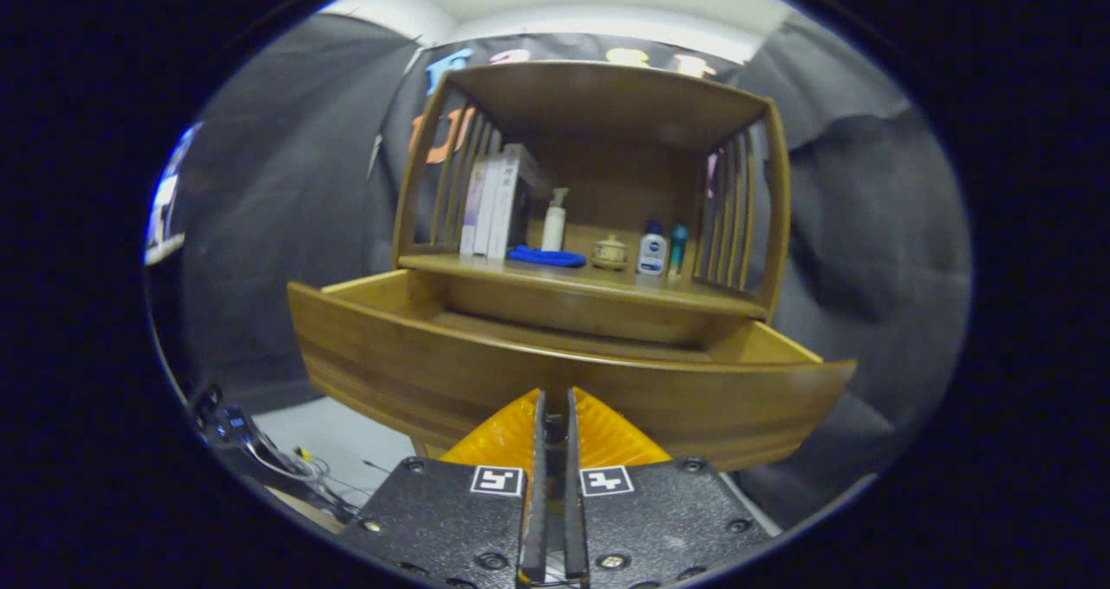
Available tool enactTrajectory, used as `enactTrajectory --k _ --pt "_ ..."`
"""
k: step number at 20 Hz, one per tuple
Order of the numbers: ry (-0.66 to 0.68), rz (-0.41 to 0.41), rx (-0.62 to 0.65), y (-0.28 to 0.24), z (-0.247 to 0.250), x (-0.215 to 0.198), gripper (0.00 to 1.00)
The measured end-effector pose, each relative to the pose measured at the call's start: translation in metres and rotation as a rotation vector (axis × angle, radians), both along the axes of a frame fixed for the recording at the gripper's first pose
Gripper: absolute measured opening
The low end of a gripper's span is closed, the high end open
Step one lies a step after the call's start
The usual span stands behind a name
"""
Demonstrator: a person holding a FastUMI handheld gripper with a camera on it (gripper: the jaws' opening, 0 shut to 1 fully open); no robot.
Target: Pull open the drawer, take out the items inside it, and place them on the countertop above the cabinet.
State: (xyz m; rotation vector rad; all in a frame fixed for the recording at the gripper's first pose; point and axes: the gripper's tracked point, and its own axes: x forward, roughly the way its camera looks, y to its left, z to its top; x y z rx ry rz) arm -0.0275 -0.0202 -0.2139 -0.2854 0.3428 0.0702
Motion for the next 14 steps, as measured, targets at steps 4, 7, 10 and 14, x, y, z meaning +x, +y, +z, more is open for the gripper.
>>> enactTrajectory --k 4,7,10,14 --pt "0.081 0.039 0.079 0.011 0.01 -0.015 0.17" --pt "0.13 0.071 0.139 0.024 0.035 -0.008 0.4" --pt "0.182 0.094 0.174 0.033 0.056 0.005 0.64" --pt "0.269 0.101 0.189 0.036 0.076 0.035 0.82"
